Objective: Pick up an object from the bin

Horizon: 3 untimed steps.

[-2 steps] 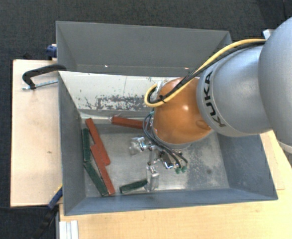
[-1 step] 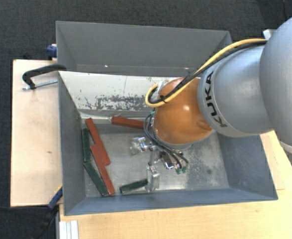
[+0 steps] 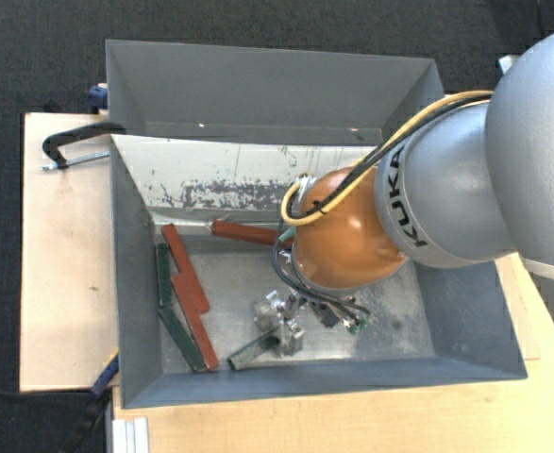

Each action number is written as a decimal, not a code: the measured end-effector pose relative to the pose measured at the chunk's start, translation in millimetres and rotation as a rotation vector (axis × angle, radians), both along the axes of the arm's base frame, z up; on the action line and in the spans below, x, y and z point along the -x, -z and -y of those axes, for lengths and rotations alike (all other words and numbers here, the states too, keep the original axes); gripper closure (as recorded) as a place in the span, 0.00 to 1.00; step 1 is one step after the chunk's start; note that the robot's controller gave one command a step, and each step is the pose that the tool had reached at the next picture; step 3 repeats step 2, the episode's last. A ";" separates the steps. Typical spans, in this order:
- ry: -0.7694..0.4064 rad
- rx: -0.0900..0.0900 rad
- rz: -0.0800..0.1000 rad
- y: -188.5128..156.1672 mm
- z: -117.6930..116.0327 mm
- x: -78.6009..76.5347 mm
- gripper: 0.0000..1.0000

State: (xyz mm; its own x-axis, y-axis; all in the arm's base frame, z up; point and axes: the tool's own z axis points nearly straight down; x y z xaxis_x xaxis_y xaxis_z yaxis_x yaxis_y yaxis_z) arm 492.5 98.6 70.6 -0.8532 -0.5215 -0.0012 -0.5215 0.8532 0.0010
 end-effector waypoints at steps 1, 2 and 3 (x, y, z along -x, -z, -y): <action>0.000 0.000 0.000 0.0 0.0 0.0 1.00; -0.037 -0.001 0.004 -142.7 -6.5 -13.5 1.00; -0.037 -0.001 0.004 -142.7 -6.5 -13.5 1.00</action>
Offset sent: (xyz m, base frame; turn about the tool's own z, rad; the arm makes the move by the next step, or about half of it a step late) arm 0.0124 0.0054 0.1417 -0.0377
